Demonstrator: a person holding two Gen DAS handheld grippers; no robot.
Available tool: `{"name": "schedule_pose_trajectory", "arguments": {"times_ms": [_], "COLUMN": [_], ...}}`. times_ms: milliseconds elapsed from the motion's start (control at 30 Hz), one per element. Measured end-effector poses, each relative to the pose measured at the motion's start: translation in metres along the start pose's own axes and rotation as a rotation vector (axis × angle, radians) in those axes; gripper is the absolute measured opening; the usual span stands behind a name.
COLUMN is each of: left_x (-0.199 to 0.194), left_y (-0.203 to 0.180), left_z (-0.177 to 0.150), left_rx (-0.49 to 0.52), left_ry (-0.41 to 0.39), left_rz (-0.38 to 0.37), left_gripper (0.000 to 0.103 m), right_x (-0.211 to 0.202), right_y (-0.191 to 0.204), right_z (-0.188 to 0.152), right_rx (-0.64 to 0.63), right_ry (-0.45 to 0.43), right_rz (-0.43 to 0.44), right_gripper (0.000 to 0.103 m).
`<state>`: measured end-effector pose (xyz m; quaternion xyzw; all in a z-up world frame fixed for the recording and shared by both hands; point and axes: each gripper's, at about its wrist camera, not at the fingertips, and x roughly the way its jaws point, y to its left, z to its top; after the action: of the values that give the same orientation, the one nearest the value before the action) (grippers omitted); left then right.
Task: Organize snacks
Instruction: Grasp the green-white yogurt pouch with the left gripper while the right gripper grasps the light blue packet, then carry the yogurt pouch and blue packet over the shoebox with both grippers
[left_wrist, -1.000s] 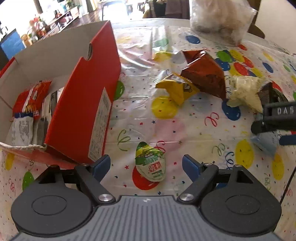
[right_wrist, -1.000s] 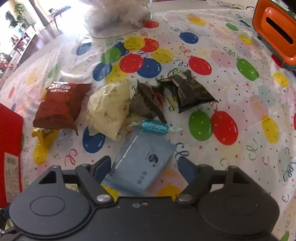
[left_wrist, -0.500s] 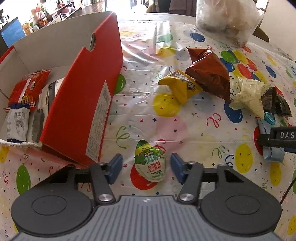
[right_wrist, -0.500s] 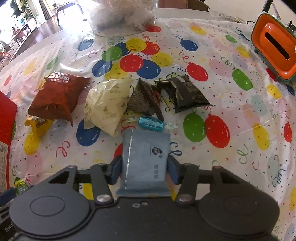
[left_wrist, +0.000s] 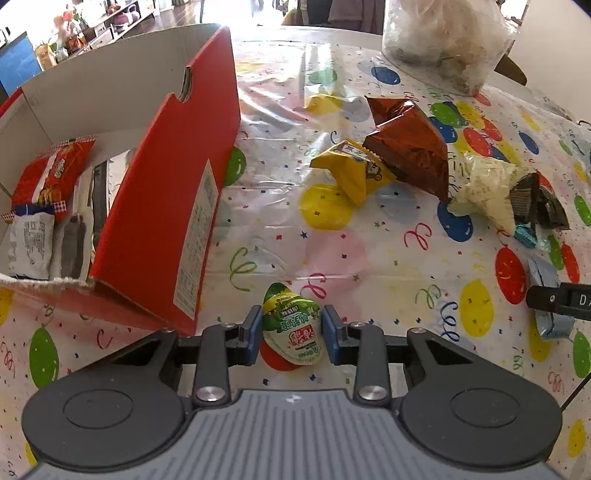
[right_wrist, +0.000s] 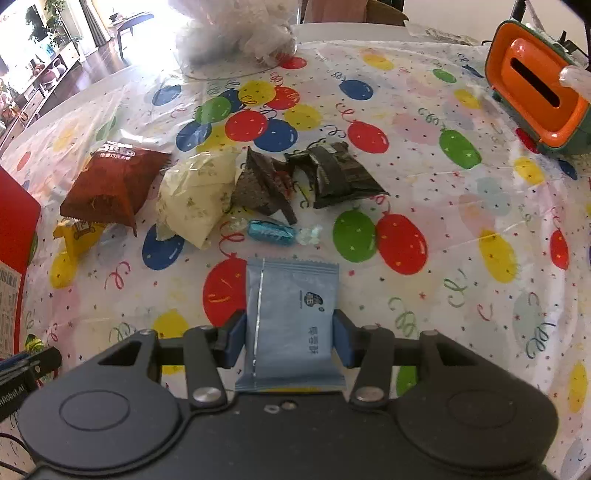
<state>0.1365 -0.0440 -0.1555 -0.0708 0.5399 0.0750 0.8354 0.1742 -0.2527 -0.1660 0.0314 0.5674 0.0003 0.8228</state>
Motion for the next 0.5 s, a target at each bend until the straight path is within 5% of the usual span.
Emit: {"name": "schedule_pose_trajectory", "arguments": {"times_ms": [500], "left_x": [-0.021], "left_y": [0.002], "left_z": [-0.005], "left_rx": [0.040], "left_ry": [0.001], "left_rz": [-0.082], "left_gripper": [0.033], "right_x": [-0.023], "right_y": [-0.002], "right_z": [-0.014], "right_rx": [-0.015], "right_ry": [0.020], "right_rz": [0.013], "right_gripper": [0.047]}}
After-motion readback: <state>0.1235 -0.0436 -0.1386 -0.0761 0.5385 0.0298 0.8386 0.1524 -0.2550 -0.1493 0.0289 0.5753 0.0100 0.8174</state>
